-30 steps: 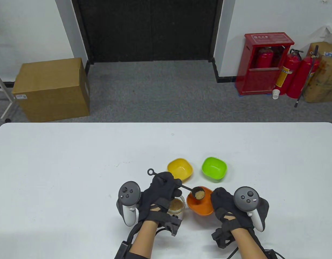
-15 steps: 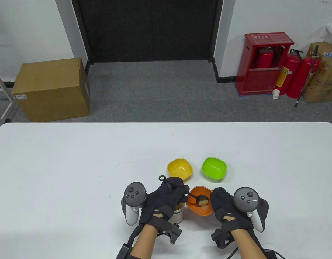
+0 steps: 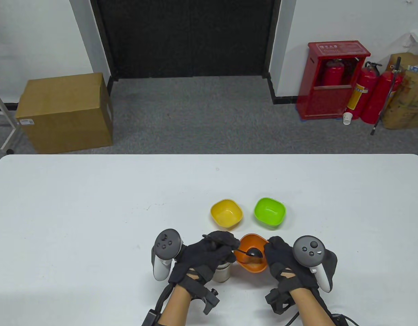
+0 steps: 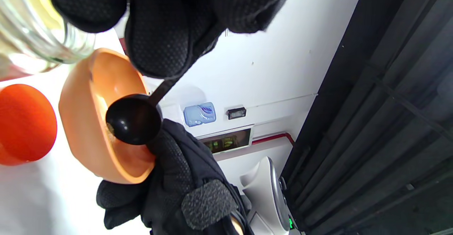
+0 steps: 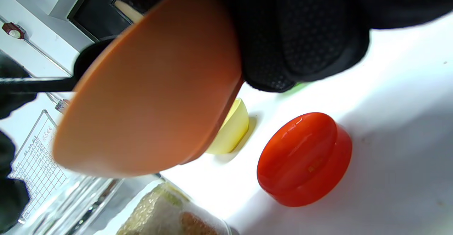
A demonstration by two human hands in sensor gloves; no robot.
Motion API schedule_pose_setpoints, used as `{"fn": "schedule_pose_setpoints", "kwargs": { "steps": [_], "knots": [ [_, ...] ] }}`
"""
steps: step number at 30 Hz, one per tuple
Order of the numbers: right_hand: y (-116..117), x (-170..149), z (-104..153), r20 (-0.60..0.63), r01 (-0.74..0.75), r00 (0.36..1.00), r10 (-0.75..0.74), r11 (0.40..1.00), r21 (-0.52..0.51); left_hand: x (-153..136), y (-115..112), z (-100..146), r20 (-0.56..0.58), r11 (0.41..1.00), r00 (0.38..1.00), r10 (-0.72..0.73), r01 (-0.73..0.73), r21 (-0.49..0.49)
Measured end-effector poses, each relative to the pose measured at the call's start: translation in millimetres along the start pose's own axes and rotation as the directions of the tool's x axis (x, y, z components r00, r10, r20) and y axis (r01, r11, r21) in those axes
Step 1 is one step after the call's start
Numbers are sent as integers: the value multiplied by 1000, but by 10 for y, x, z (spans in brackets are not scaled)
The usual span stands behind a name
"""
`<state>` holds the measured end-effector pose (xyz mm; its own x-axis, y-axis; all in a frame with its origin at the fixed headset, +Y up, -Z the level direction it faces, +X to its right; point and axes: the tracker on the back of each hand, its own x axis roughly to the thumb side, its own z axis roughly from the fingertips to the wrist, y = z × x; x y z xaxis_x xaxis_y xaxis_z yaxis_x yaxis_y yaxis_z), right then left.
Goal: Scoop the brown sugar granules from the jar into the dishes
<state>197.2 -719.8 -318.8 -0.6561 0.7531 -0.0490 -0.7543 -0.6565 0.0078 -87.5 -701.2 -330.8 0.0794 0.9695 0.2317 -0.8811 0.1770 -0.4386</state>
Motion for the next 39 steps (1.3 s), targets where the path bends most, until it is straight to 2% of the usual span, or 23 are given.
{"fn": "schedule_pose_setpoints", "kwargs": {
  "steps": [9,13,19,21,29,35,39],
  "knots": [
    [11,2,-1,-8,4,1000,-4,1000,9,1,-4,6,12,999,999,-36,37,-8],
    [10,-1,-1,-12,7,1000,-7,1000,10,-13,7,20,3,999,999,-33,33,35],
    [-4,-4,-6,-13,12,1000,-12,1000,3,-24,98,77,-12,988,1000,-11,13,151],
    [-20,-12,-12,-16,9,1000,-9,1000,-6,-14,165,104,-21,978,1000,-3,7,210],
    [-186,-84,-70,-38,-4,999,0,995,-98,45,515,202,-27,947,1000,12,-3,321],
    [-512,-299,-104,-111,-38,994,14,974,-222,-94,833,458,-51,902,996,75,-46,429],
    [-604,-439,-115,-182,-90,982,42,960,-264,-218,973,613,-74,863,992,105,-54,502]
  ]
}}
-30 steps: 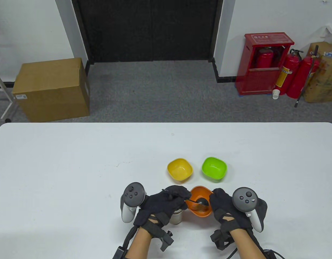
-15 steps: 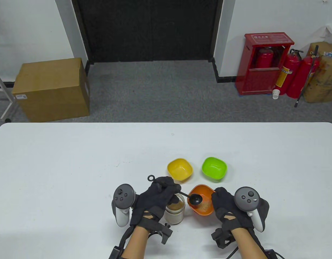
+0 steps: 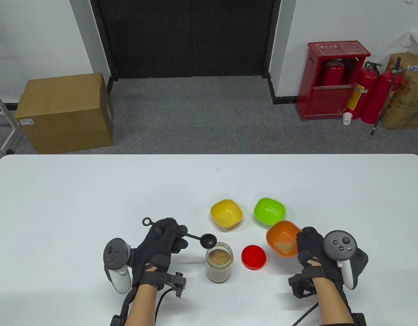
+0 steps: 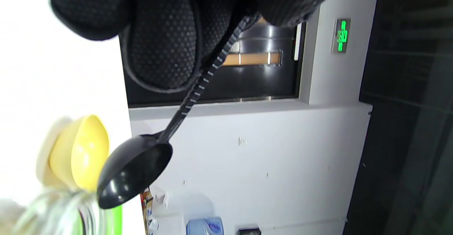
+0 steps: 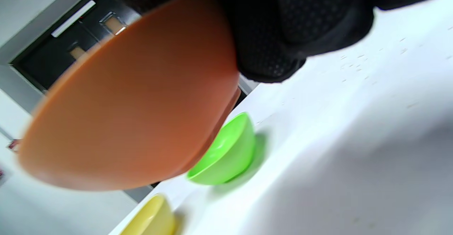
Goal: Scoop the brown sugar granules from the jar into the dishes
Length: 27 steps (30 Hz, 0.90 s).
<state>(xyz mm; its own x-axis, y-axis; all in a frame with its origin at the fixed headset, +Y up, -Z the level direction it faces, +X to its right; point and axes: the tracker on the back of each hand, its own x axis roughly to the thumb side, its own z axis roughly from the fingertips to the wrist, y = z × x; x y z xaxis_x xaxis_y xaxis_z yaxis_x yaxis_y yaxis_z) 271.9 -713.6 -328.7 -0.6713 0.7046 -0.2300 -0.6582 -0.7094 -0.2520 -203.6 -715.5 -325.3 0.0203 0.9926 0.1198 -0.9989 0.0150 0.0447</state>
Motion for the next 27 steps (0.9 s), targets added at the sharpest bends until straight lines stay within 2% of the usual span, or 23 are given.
{"fn": "schedule_pose_setpoints", "kwargs": {
  "steps": [5,13,27],
  "knots": [
    [40,-98,-50,-57,-77,995,77,997,1,-23,135,31,-14,999,1000,24,-23,40],
    [215,-258,-119,-134,-181,972,193,979,97,-61,182,52,-38,996,998,42,-39,76],
    [153,-474,-300,-259,-233,928,267,960,155,-39,132,55,-36,998,999,9,-6,66]
  ]
}}
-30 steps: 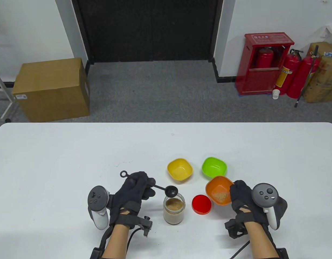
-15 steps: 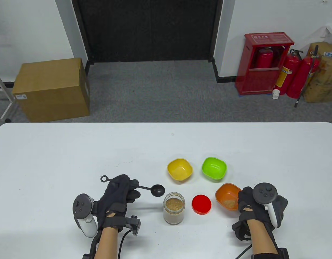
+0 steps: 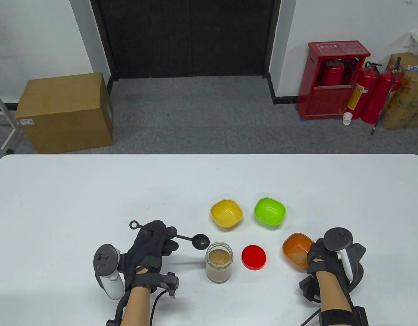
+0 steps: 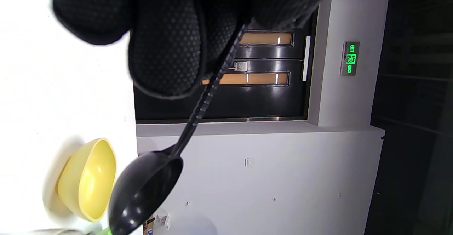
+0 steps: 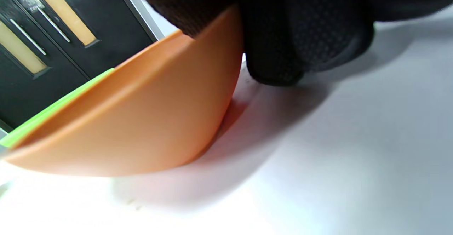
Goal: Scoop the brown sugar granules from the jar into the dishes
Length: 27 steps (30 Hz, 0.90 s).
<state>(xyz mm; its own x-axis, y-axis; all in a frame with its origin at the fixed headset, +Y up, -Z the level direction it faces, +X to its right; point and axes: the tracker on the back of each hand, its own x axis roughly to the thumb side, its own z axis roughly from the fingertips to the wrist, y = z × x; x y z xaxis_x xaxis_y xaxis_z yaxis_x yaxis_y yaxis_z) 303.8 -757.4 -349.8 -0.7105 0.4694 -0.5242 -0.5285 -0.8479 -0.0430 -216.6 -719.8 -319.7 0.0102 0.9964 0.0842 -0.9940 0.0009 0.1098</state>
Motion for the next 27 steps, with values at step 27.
{"fn": "schedule_pose_setpoints", "kwargs": {
  "steps": [27],
  "knots": [
    [245,1237,-460,2,-228,974,228,973,-14,-26,22,6,-29,999,998,53,-53,-4]
  ]
}}
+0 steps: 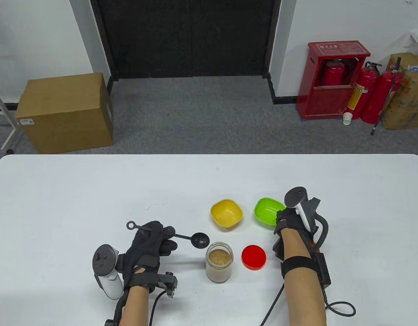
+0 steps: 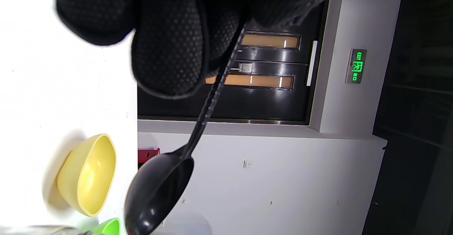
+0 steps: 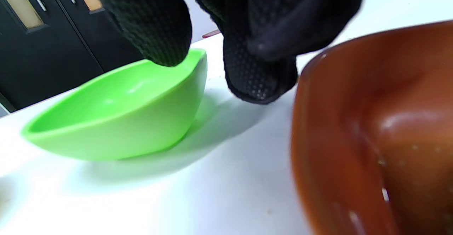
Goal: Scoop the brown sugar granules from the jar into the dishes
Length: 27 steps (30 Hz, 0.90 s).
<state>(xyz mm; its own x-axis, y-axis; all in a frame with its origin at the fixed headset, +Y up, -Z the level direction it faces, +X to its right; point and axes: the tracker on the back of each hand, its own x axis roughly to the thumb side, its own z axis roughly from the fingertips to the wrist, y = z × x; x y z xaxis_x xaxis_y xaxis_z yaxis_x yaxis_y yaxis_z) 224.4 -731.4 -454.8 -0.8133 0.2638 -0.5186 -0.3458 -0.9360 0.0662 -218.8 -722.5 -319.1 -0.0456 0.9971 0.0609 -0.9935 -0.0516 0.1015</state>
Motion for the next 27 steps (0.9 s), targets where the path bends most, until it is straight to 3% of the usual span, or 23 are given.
{"fn": "schedule_pose_setpoints", "kwargs": {
  "steps": [8,14,27],
  "knots": [
    [97,58,-42,-48,-24,998,29,996,91,-16,-8,-4,-1,1000,1000,-5,5,-2],
    [133,15,-69,-135,89,989,-68,984,152,-26,-12,-3,-4,1000,1000,-5,5,-3],
    [204,15,-47,-186,171,972,-142,974,150,-35,-22,1,-11,1000,1000,0,0,-4]
  ]
}}
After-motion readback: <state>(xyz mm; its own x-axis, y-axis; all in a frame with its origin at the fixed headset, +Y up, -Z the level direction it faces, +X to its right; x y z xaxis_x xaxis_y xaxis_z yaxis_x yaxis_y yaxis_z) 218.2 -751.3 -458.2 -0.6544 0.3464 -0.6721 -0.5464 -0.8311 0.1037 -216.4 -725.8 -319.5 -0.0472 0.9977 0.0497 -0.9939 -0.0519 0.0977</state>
